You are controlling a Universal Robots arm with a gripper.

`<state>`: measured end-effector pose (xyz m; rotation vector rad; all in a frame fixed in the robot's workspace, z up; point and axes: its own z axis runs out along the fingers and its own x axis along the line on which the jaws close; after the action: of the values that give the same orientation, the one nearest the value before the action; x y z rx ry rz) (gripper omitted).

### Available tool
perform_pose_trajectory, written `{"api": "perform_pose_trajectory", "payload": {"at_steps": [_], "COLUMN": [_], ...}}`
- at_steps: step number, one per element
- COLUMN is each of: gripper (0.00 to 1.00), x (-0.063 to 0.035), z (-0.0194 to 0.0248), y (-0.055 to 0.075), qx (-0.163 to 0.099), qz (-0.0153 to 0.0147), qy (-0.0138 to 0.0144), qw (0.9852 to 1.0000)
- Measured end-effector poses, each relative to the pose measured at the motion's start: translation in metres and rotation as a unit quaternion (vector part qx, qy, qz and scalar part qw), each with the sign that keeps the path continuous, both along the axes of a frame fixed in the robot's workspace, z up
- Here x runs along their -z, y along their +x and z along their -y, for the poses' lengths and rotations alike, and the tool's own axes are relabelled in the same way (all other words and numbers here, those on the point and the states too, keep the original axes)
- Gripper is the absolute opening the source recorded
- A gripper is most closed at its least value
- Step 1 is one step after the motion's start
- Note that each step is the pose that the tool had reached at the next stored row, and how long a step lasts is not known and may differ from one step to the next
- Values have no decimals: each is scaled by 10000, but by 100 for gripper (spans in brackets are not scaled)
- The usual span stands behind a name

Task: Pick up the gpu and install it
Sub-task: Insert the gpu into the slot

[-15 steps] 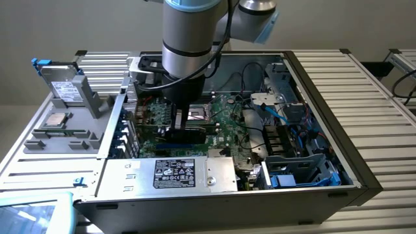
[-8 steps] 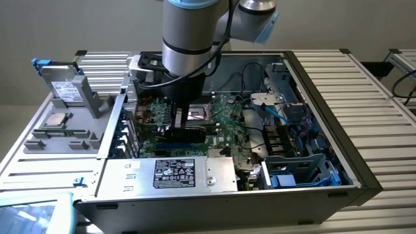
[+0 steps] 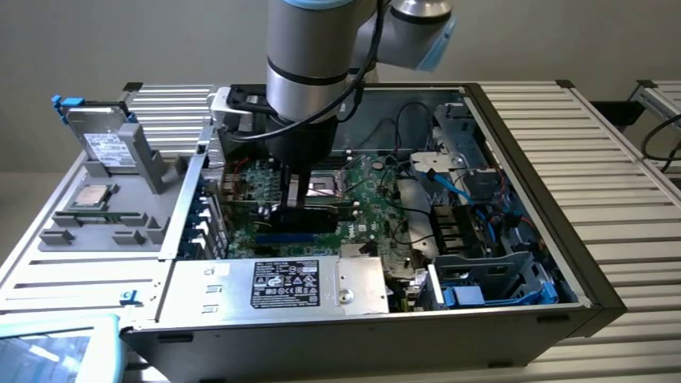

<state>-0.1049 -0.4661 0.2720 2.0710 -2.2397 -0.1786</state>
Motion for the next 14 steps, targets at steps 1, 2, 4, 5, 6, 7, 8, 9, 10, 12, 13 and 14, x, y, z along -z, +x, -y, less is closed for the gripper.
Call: {"api": "perform_pose_trajectory", "payload": {"at_steps": [1, 2, 4, 5, 6, 7, 8, 9, 10, 12, 13, 14], "gripper": [27, 27, 27, 27, 27, 27, 27, 27, 27, 27, 27, 27], "x": [-5, -12, -23, -27, -28, -28, -28, -28, -28, -28, -28, -28], "z": [-1, -1, -2, -2, -3, -4, -4, -6, -10, -15, -23, -45], "y": [0, 1, 0, 0, 0, 1, 1, 1, 1, 1, 0, 1], "qx": [-6, -12, -27, -35, -37, -37, -39, -42, -44, -45, -44, -44], "qz": [2, 4, 10, 12, 12, 12, 13, 26, 39, 43, 61, 87], "qy": [-8, -19, -47, -72, -112, -143, -174, -213, -258, -290, -301, -309], "qw": [10000, 10000, 10000, 10000, 9999, 9999, 9998, 9998, 9996, 9996, 9995, 9995]}}
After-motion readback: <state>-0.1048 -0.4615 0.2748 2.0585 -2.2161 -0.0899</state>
